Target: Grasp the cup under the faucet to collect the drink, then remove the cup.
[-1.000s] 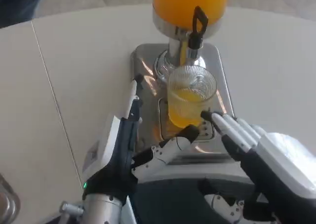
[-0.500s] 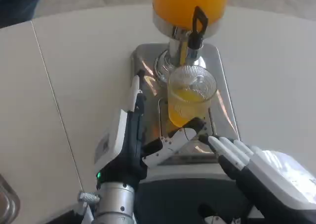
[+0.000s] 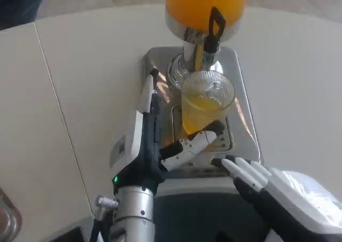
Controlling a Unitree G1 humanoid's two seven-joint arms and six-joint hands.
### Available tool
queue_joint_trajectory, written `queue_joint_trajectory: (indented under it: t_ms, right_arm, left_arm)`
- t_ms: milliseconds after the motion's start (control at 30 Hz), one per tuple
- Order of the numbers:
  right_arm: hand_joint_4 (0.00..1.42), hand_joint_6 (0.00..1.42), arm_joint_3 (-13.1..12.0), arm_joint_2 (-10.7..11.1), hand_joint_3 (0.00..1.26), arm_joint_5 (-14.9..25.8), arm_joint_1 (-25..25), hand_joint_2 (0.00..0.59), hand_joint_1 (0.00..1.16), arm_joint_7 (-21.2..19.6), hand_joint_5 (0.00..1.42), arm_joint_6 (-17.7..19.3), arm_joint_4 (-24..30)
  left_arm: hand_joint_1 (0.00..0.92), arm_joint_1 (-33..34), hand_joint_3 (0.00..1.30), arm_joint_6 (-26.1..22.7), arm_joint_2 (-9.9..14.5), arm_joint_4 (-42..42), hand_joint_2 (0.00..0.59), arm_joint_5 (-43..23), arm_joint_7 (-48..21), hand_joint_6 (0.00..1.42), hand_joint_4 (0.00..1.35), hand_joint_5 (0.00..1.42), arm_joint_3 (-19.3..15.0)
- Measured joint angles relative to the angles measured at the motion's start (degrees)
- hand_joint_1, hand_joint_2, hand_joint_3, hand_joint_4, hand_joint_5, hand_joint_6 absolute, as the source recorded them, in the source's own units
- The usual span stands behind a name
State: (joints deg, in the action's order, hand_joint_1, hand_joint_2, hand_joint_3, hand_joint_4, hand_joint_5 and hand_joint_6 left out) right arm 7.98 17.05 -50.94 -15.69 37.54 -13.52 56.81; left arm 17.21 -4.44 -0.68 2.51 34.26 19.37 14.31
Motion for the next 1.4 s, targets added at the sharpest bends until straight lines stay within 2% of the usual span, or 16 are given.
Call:
queue_joint_trajectory:
  t_ms: [333,1033,1400]
  right_arm:
    - [0.00,0.00,-0.9,-0.1,0.06,0.8,-2.9,0.412,0.78,0.0,0.00,0.3,0.7]
    - [0.00,0.00,-3.0,0.1,0.08,4.7,-3.6,0.408,0.79,0.0,0.00,0.3,0.1]
    - [0.00,0.00,-4.5,1.0,0.08,7.5,-3.0,0.412,0.79,0.0,0.00,-0.2,-1.2]
  left_arm:
    - [0.471,1.5,0.00,0.0,-1.2,3.4,0.066,-0.1,2.2,0.30,0.00,0.17,0.3]
    - [0.471,5.9,0.00,0.3,-4.7,8.6,0.066,-2.4,4.7,0.31,0.00,0.17,0.4]
    - [0.470,9.8,0.00,0.4,-6.0,14.4,0.067,-2.5,6.5,0.32,0.00,0.17,0.6]
